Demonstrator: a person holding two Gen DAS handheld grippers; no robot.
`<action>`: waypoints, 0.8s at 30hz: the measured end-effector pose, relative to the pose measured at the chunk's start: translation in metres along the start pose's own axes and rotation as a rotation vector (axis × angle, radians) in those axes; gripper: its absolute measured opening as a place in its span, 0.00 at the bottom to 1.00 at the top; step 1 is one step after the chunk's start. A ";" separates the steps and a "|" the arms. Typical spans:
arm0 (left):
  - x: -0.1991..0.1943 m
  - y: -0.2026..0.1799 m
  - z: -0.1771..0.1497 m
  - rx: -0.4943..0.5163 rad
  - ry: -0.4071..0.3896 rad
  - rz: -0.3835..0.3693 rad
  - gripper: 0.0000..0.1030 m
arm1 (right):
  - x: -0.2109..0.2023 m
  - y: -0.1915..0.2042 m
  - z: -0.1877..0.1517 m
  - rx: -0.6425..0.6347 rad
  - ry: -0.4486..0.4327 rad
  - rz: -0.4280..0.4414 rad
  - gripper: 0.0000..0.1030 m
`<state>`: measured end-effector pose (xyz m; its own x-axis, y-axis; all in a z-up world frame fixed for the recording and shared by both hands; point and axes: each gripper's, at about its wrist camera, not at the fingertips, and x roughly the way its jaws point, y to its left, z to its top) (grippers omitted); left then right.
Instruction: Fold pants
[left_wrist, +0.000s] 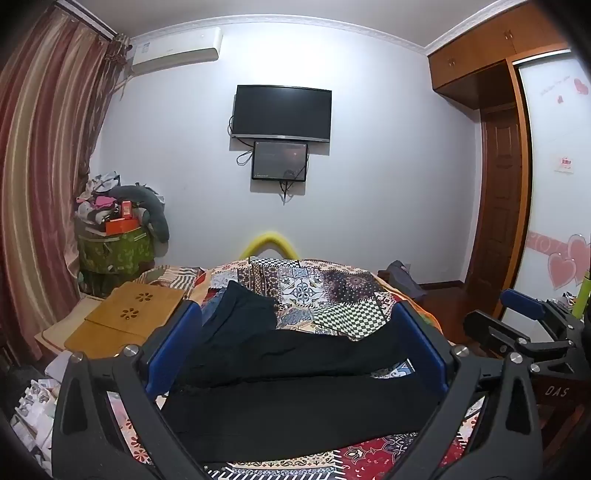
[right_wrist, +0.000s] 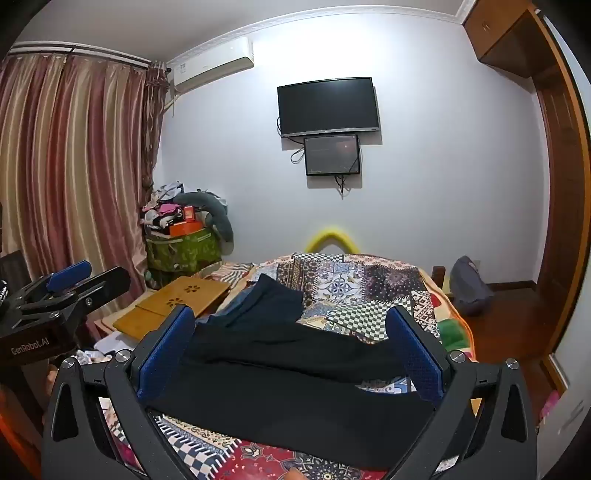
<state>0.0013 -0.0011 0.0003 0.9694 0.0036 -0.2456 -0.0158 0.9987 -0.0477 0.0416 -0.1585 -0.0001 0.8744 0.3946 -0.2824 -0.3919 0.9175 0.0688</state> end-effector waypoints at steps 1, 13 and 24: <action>0.000 -0.001 0.000 0.001 0.001 0.000 1.00 | 0.000 0.000 0.000 -0.001 0.001 0.000 1.00; 0.005 0.012 -0.006 -0.027 0.008 0.019 1.00 | 0.001 -0.002 -0.002 -0.002 -0.001 0.000 1.00; 0.002 0.014 -0.007 -0.020 0.006 0.014 1.00 | 0.006 -0.002 -0.004 -0.007 0.002 -0.017 1.00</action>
<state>0.0008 0.0122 -0.0076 0.9675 0.0175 -0.2524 -0.0347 0.9974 -0.0639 0.0464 -0.1585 -0.0052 0.8804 0.3788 -0.2854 -0.3788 0.9237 0.0576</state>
